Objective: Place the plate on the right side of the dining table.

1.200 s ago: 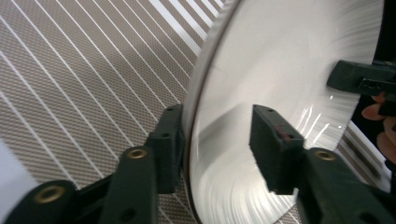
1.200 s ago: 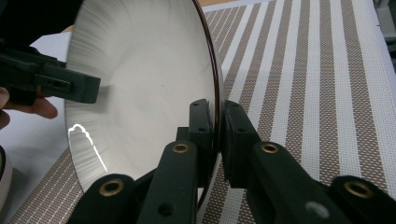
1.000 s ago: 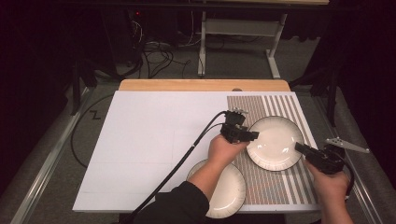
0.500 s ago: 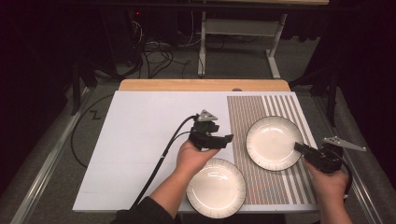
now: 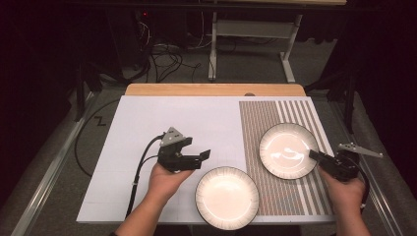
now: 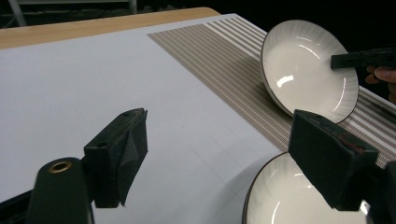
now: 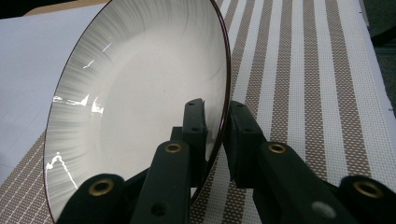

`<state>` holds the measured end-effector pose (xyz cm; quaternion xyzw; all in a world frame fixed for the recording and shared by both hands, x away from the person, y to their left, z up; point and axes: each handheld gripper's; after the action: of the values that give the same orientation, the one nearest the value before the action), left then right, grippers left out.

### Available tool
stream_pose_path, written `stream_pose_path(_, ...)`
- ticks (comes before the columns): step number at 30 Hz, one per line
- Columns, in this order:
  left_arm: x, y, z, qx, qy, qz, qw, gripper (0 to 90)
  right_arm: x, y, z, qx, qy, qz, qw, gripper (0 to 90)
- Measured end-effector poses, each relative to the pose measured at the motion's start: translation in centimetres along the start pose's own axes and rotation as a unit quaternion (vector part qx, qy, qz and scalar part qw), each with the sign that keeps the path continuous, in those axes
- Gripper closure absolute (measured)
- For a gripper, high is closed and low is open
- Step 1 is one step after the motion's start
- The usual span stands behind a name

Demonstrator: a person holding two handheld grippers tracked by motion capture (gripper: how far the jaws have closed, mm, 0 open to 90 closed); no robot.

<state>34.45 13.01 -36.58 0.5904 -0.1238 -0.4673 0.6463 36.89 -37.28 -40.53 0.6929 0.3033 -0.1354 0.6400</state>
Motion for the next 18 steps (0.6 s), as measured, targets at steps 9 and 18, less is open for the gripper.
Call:
stream_pose_path(9, -3.3, -3.2, -2.1, -0.014, 0.011, 0.016, 0.9997, 13.1, 0.2, 0.0, 0.1, 0.003, -0.006, -0.004, 1.0, 80.6)
stream_pose_path(18, -4.5, -5.5, -2.5, -0.003, 0.046, 0.024, 0.9986, 0.4, 0.5, -0.1, 0.1, 0.009, -0.016, -0.012, 0.9998, 79.5)
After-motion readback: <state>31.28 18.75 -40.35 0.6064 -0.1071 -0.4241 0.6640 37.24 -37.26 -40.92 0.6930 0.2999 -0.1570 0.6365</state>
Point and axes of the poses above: each handheld gripper's, and its own axes: x roughly forward along the jaws, y roughly out of its top, z roughly to its right, and after that the axes turned 8 degrees about -y, right-handed
